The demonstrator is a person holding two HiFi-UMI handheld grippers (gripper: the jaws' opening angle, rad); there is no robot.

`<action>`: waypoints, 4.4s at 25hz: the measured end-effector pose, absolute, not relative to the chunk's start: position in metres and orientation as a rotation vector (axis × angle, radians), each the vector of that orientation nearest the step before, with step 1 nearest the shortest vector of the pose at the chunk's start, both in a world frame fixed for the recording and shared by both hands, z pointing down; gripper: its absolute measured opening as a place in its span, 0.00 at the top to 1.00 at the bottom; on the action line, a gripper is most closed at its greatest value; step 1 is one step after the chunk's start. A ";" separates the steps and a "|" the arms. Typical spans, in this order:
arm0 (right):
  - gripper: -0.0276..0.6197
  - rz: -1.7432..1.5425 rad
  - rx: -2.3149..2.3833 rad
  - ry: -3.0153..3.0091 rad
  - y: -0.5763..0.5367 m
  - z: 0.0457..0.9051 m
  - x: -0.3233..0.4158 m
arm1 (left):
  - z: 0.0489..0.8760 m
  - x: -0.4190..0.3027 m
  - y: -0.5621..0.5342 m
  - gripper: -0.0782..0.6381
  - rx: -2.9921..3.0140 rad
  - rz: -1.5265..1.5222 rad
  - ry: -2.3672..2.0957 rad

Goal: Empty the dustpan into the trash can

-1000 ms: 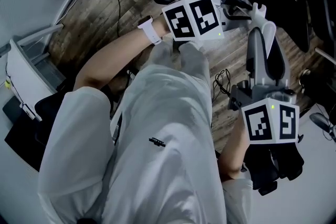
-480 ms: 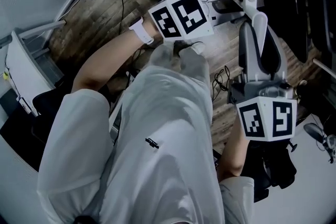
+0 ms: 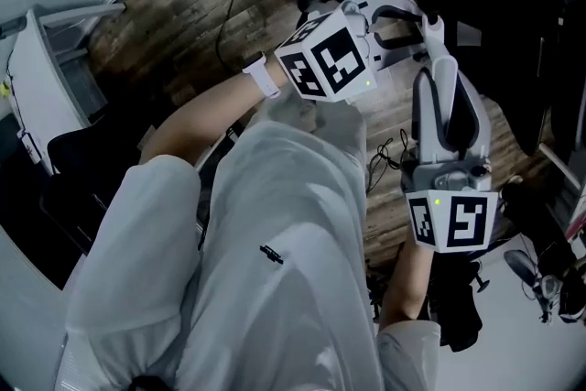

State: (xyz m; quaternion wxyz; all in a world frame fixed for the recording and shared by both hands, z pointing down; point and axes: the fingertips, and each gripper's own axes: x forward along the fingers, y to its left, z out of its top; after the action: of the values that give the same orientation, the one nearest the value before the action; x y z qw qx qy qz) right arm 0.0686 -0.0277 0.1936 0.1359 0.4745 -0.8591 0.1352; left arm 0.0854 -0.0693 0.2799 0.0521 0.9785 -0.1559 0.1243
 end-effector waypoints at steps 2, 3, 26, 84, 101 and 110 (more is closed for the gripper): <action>0.75 0.359 1.329 -2.498 -0.024 0.202 0.061 | 0.289 0.078 -0.067 0.75 2.953 0.387 -0.493; 0.75 0.344 1.308 -2.503 -0.022 0.206 0.057 | 0.293 0.075 -0.065 0.75 2.939 0.391 -0.497; 0.75 0.151 1.014 -2.560 0.015 0.237 -0.012 | 0.332 0.011 -0.025 0.73 2.751 0.344 -0.654; 0.75 -0.217 0.515 -2.551 0.040 0.239 -0.078 | 0.324 -0.057 -0.017 0.74 2.697 0.273 -1.019; 0.75 -0.241 0.423 -2.538 0.046 0.248 -0.083 | 0.334 -0.060 -0.011 0.74 2.650 0.284 -1.061; 0.75 -0.264 0.324 -2.527 0.054 0.255 -0.092 | 0.340 -0.071 -0.005 0.74 2.612 0.291 -1.099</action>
State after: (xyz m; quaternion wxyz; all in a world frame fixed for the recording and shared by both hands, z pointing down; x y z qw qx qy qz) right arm -0.0920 0.0538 0.2545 0.2861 0.1211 -0.9453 -0.0989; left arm -0.0708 -0.0048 0.3400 0.1459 0.9071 -0.3817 0.1012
